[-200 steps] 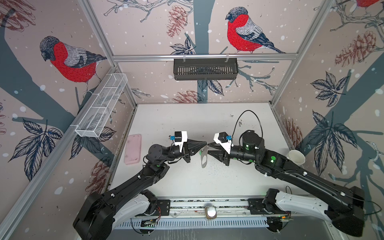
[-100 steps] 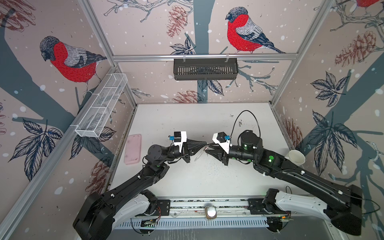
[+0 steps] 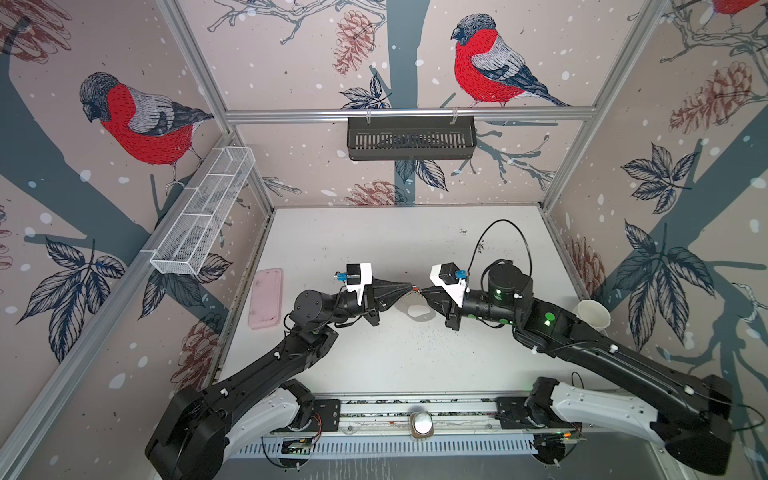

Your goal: Put the keys on the keyring

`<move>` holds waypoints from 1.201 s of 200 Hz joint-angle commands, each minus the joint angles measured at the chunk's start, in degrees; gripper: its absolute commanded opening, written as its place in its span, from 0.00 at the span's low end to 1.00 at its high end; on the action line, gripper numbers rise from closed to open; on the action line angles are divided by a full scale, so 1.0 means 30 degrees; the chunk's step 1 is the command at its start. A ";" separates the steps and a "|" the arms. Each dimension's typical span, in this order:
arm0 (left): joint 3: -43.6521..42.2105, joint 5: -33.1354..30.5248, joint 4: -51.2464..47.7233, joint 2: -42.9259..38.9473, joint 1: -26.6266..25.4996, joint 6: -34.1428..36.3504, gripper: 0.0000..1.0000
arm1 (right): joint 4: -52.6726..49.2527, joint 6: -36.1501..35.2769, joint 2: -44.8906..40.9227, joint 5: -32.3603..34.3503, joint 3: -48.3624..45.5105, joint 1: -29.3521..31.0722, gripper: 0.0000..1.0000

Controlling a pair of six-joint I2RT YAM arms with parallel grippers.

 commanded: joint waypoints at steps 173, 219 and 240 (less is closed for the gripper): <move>-0.0180 0.0021 0.1060 -0.0247 0.0102 -0.0120 0.00 | -0.0805 -0.0348 -0.1269 0.1723 0.0059 0.0041 0.32; -0.0459 -0.1084 0.1648 -0.0393 0.0106 -0.0174 0.00 | -0.0273 0.0145 -0.2353 0.1973 -0.0768 0.0028 0.35; -0.0602 -0.2513 0.1664 -0.0452 0.0127 -0.0105 0.00 | -0.0020 0.0536 -0.2727 0.1773 -0.1275 0.0062 0.36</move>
